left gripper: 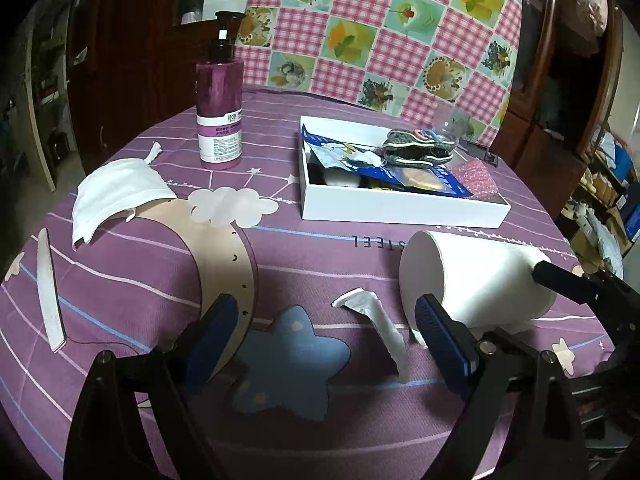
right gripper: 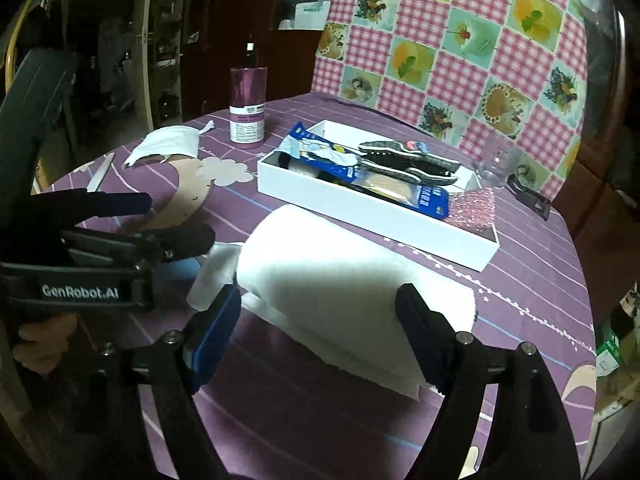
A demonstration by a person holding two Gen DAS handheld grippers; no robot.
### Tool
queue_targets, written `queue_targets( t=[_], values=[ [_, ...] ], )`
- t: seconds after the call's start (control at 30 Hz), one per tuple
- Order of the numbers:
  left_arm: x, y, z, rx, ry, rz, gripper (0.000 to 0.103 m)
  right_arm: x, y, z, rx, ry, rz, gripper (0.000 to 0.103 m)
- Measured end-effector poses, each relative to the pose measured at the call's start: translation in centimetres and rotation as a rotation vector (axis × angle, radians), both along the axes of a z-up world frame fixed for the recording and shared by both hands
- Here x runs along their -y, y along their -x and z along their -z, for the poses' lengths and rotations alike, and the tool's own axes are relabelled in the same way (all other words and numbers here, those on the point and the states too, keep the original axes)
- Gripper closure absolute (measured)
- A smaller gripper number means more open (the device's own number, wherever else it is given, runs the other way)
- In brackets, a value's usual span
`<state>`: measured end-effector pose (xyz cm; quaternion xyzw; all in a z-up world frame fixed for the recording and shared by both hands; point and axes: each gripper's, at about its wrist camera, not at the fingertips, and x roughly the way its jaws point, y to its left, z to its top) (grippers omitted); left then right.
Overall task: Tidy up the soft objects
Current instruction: 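Grasp the lavender pad with the right gripper while the left gripper grasps a paper scrap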
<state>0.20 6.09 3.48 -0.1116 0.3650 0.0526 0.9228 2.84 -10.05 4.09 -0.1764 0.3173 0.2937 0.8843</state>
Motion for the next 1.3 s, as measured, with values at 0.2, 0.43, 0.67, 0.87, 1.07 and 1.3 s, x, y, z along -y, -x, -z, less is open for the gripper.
queue_targets(
  t=[0.2, 0.43, 0.67, 0.87, 1.07, 1.3],
  values=[
    [0.0, 0.1, 0.0, -0.003, -0.001, -0.002, 0.012, 3.7, -0.6, -1.9, 0.127, -0.098, 0.164, 0.023],
    [-0.1, 0.0, 0.1, -0.01, -0.003, -0.005, 0.012, 5.3, -1.0, -2.7, 0.022, -0.178, 0.142, 0.023],
    [0.3, 0.0, 0.2, -0.013, -0.018, -0.001, 0.012, 5.2, 0.5, -1.2, -0.072, -0.12, 0.061, 0.024],
    [1.4, 0.2, 0.7, -0.038, -0.034, 0.043, 0.014, 5.2, 3.2, 0.0, -0.255, -0.119, -0.136, 0.043],
    [3.0, -0.1, 1.7, -0.098, -0.058, 0.115, 0.029, 4.7, 7.4, 2.2, -0.32, 0.081, -0.268, 0.052],
    [3.2, -1.6, 2.7, -0.157, -0.085, 0.09, 0.075, 6.0, 5.7, 0.8, -0.388, -0.031, -0.185, 0.09]
  ],
)
